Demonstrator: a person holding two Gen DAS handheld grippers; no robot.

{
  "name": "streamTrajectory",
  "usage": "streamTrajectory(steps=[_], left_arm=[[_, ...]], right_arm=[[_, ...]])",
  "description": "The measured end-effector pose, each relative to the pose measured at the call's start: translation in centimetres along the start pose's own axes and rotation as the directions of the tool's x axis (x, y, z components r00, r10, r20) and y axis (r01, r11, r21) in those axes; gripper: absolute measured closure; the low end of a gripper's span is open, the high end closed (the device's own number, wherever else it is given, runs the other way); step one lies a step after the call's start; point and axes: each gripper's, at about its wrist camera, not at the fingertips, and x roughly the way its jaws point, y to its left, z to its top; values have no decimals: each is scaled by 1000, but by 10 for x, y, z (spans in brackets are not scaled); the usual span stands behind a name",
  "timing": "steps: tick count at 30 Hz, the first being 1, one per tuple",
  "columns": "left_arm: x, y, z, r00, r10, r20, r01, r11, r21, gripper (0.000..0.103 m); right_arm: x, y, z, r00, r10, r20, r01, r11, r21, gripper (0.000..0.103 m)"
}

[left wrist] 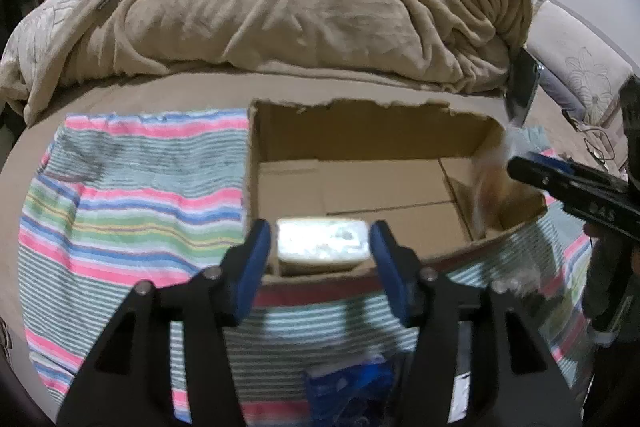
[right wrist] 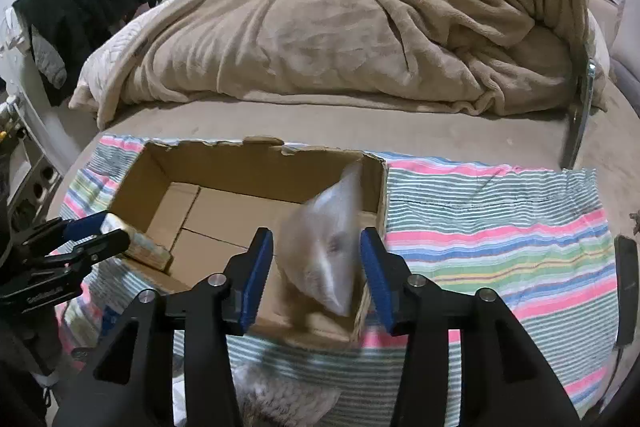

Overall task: Organize objects
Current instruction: 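Carry the tissue pack into the box with the left gripper while the right gripper drops the snack bag in, then grasp the gray knit glove with the right gripper while the left gripper grasps the strapped gray glove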

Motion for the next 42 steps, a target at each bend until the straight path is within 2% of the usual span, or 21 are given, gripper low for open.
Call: streamTrajectory(steps=[1, 2, 7, 10, 11, 22, 30, 42], left_arm=[[-2, -1, 1, 1000, 0, 3, 0, 1000, 2, 48], [-5, -1, 2, 1000, 2, 10, -2, 1000, 6, 48], [-24, -4, 1, 999, 16, 43, -16, 1000, 2, 46], [-38, -5, -1, 998, 25, 61, -25, 1000, -7, 29], [-43, -6, -2, 997, 26, 70, -25, 1000, -9, 28], [-89, -10, -20, 994, 20, 106, -19, 1000, -19, 27], [-102, -12, -44, 997, 6, 82, -4, 1000, -28, 27], [-89, -11, -83, 1000, -1, -5, 1, 999, -49, 26]], right_arm=[[-3, -1, 0, 1000, -3, 5, 3, 1000, 6, 44], [-7, -2, -1, 1000, -5, 11, 4, 1000, 14, 43], [-29, 1, -5, 1000, -3, 29, 2, 1000, 24, 43], [-44, 7, -9, 999, 0, 38, -1, 1000, 16, 43], [-48, 10, -11, 999, 1, 42, -2, 1000, 13, 43], [-92, 34, -28, 997, 17, 70, -16, 1000, -17, 43], [-104, 40, -44, 998, 14, 55, -13, 1000, -20, 43], [-99, 39, -81, 1000, 10, -19, -10, 1000, 4, 43]])
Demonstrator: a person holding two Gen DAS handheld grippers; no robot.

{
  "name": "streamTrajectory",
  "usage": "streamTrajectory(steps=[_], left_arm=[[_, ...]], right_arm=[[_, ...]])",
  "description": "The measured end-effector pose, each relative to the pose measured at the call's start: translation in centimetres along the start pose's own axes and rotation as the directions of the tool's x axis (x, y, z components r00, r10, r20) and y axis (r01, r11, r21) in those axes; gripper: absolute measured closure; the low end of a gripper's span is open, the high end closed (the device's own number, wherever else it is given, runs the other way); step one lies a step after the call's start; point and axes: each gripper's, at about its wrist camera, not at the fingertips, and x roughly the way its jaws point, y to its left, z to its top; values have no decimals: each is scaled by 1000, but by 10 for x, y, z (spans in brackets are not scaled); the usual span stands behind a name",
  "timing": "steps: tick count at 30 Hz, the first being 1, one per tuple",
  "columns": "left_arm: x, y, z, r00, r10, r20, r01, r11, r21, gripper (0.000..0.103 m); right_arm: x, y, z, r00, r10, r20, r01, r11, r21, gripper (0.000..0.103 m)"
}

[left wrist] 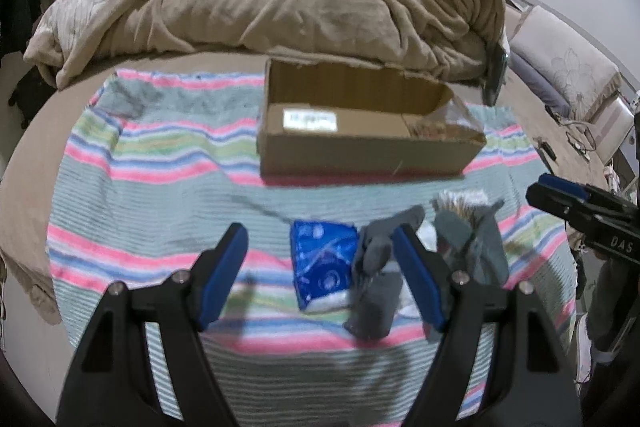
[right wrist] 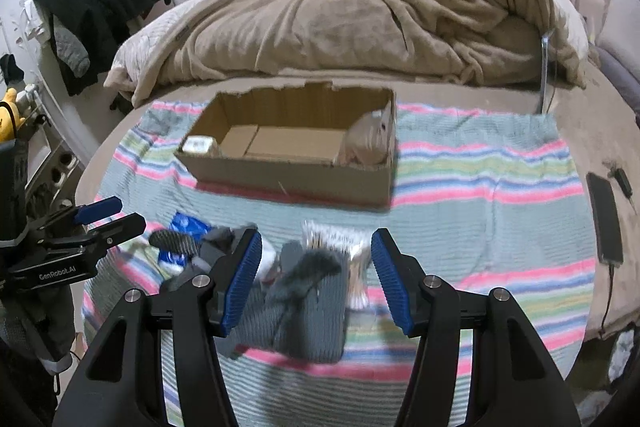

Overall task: Organize objects
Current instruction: 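Grasp the gray knit glove with the right gripper while the left gripper grasps the strapped gray glove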

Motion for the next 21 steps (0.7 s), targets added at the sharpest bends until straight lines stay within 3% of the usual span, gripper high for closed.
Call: streamTrajectory(steps=[21], left_arm=[[39, -30, -36, 987, -80, -140, 87, 995, 45, 27]], right_arm=[[39, -9, -43, 986, 33, -162, -28, 999, 38, 43]])
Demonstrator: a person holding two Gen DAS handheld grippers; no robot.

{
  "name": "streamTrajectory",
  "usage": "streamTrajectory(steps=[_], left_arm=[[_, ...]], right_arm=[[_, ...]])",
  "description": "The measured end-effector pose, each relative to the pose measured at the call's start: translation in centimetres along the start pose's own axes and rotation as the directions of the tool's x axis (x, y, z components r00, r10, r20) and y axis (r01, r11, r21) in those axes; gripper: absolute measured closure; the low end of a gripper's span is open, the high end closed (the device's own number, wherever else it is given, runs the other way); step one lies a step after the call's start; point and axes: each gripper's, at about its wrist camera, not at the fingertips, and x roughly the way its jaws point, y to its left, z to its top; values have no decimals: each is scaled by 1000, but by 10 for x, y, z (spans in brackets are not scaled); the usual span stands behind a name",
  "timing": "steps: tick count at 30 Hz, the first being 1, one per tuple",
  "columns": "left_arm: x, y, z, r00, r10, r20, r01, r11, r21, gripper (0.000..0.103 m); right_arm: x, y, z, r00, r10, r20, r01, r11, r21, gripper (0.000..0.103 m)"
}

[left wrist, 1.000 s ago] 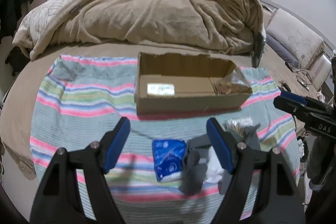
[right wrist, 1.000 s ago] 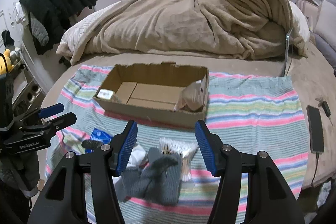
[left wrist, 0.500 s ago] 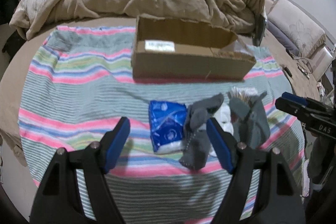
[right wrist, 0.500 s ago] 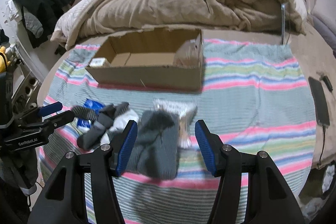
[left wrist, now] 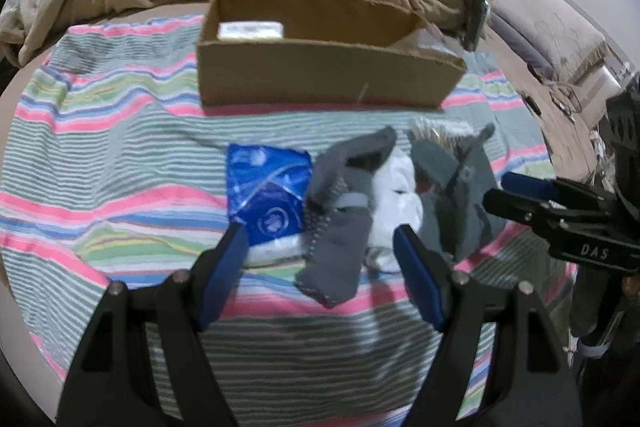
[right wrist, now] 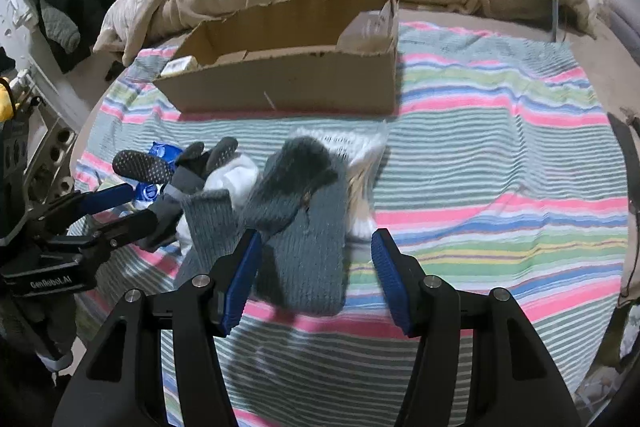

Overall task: Organize objects
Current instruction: 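Grasp the gray knit glove with the right gripper while the left gripper grasps the strapped gray glove, then lower both gray gloves into the box and open both grippers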

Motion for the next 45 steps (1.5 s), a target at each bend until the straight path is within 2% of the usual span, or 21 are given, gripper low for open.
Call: streamTrajectory(steps=[4, 5, 9, 10, 11, 12, 13, 14, 17, 26, 27, 37, 45], left_arm=[[8, -4, -3, 1000, -14, -18, 14, 1000, 22, 32], [9, -6, -4, 1000, -14, -22, 15, 1000, 26, 39], [12, -13, -7, 999, -18, -32, 20, 998, 63, 52], [13, -15, -9, 999, -20, -36, 22, 997, 70, 58], [14, -17, -10, 999, -22, -39, 25, 997, 76, 59], [14, -18, -10, 999, -27, -37, 30, 997, 78, 60], [14, -18, -11, 999, -31, -37, 34, 996, 77, 66], [14, -17, -10, 999, -36, -36, 39, 996, 74, 72], [13, -17, -9, 999, -45, -29, 47, 996, 73, 75], [1, -16, -7, 998, -66, 9, 65, 995, 72, 81], [-2, -17, -7, 998, -67, 14, 66, 995, 74, 81], [-27, -19, 2, 995, -76, 65, 72, 995, 70, 81], [-41, -17, 19, 991, -79, 104, 72, 995, 70, 81]], right_arm=[[7, 0, -4, 999, 26, -35, -26, 1000, 4, 43], [10, 1, -5, 998, 35, -50, -35, 999, 4, 43], [13, -4, -8, 995, 71, -71, -69, 997, 24, 43], [14, -6, -9, 994, 81, -76, -78, 996, 32, 43], [14, -6, -9, 993, 88, -81, -86, 996, 32, 44], [14, -5, -9, 992, 97, -83, -95, 995, 26, 51], [13, -3, -10, 990, 111, -84, -110, 994, 19, 64], [12, 0, -11, 990, 110, -82, -110, 994, 4, 65], [10, 6, -12, 993, 84, -77, -87, 996, -36, 70], [-13, 6, -10, 997, 75, -15, -76, 994, -77, 84], [-16, 7, -9, 997, 70, -8, -71, 994, -85, 89], [-38, 9, 0, 997, 55, 62, -48, 993, -106, 90], [-59, 7, 20, 990, 53, 134, -40, 994, -101, 90]])
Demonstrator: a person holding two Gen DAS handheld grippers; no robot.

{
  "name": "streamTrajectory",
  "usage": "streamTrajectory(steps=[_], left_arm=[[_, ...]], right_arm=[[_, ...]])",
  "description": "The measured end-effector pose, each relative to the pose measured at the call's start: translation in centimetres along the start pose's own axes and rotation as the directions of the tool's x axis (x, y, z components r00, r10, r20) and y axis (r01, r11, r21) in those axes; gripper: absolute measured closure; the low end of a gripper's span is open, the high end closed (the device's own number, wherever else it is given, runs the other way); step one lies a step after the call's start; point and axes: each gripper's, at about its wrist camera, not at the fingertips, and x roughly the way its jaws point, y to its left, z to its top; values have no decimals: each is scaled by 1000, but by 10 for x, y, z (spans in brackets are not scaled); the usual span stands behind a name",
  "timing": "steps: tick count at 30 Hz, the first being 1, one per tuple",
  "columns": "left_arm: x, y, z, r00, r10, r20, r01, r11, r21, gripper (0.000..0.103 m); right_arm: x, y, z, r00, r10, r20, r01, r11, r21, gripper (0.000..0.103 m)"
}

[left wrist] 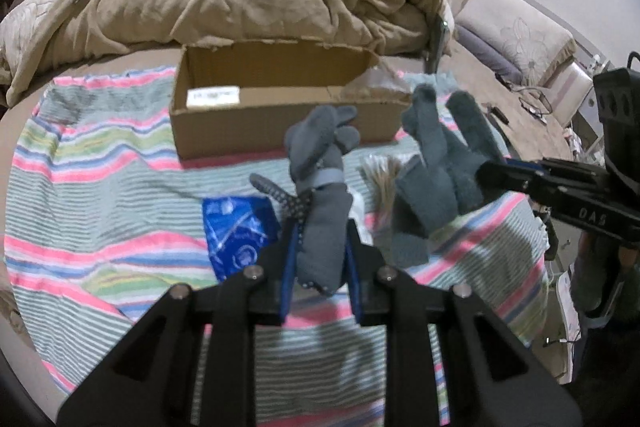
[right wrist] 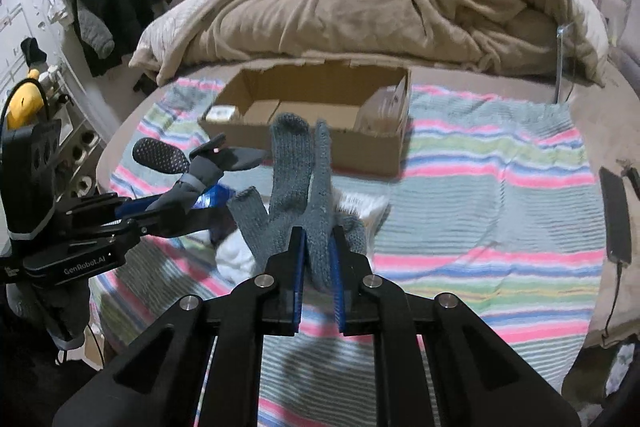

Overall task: Organize objects
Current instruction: 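Lower both gray gloves into the box and open both grippers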

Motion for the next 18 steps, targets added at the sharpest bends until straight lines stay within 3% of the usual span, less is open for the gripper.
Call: streamTrajectory(steps=[18], left_arm=[[-15, 16, 43, 995, 14, 100, -17, 1000, 25, 81]], right_arm=[[-9, 10, 52, 995, -32, 92, 39, 997, -65, 90]])
